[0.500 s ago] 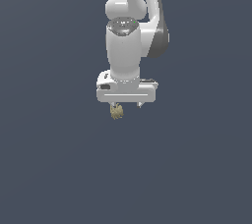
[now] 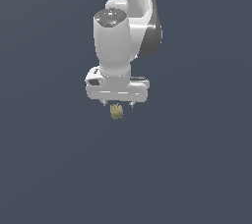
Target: Pick up the object and move it to a goal position.
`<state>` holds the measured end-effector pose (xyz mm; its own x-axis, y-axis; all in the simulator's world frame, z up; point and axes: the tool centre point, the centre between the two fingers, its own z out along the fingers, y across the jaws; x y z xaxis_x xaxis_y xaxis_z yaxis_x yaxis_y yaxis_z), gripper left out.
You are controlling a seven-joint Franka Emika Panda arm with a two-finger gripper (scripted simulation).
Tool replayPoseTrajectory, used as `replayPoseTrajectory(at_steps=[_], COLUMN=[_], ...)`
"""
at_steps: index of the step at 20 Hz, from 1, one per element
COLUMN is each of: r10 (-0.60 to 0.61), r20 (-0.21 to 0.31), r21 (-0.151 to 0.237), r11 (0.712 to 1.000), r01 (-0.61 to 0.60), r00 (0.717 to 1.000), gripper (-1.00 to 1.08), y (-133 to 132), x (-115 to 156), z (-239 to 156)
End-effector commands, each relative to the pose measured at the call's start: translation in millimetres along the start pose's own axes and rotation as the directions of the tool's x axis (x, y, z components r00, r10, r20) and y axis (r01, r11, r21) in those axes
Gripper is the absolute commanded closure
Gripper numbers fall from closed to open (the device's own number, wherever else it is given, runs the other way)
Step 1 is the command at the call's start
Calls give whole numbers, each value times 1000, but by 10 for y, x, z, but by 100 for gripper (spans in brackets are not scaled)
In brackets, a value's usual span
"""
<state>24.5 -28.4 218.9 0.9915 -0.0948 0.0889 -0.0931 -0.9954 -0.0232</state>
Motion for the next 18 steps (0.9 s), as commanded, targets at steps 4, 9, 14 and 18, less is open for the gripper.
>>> replayPoseTrajectory(at_steps=[4, 9, 14, 18], r10=[8, -4, -49, -106], r20=[-4, -1, 11, 27], r21=[-2, -4, -7, -10], r11=[1000, 1000, 999, 994], r01=[-8, 4, 49, 106], r00=[1000, 1000, 999, 994], gripper=[-92, -92, -92, -92], y=[34, 58, 99, 152], x=[15, -14, -117, -259], z=[-26, 25, 195, 407])
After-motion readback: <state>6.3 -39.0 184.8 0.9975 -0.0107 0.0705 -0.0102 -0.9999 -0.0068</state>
